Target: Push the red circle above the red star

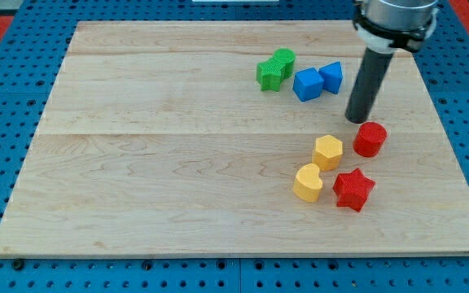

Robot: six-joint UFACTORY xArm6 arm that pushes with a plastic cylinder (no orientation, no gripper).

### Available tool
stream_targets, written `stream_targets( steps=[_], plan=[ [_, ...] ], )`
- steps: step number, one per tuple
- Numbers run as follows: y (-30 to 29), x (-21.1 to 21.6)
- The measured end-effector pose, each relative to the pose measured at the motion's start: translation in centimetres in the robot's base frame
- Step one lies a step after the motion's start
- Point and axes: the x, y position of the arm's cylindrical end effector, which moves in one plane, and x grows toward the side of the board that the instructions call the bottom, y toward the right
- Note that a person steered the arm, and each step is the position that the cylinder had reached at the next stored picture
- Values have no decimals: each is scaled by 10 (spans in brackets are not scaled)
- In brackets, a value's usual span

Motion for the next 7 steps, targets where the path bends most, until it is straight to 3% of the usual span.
stream_targets(
  steps=[2, 4, 7],
  plan=[
    [7, 0],
    [7, 47],
    [-32, 14]
  ],
)
